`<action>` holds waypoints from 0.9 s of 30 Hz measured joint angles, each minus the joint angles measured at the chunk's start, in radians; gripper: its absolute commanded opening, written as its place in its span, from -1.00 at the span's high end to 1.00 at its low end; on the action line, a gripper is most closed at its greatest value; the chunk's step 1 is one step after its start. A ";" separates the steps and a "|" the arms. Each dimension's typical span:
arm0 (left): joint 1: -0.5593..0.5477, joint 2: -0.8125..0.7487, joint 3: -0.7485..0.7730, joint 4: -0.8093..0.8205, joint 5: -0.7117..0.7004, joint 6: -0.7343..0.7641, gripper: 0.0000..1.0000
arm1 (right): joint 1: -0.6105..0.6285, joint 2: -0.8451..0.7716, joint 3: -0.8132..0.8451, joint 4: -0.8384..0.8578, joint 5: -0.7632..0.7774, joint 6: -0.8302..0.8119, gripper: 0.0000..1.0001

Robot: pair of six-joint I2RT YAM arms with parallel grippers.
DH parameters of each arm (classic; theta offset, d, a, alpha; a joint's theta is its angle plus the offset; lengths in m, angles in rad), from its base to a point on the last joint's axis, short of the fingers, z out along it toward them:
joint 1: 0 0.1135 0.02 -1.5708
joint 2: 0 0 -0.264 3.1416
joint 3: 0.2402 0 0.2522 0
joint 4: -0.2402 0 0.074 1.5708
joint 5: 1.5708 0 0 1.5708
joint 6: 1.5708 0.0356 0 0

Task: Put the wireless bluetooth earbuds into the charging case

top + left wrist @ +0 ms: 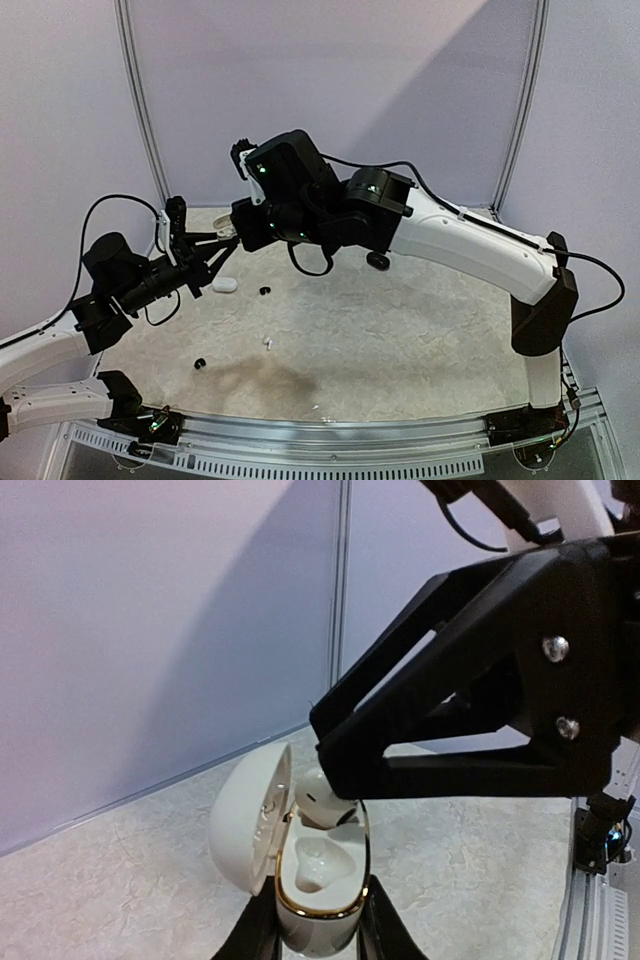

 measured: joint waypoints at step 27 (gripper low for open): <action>-0.002 0.013 -0.013 -0.002 -0.017 0.021 1.00 | 0.006 0.045 0.002 0.026 0.006 -0.053 0.85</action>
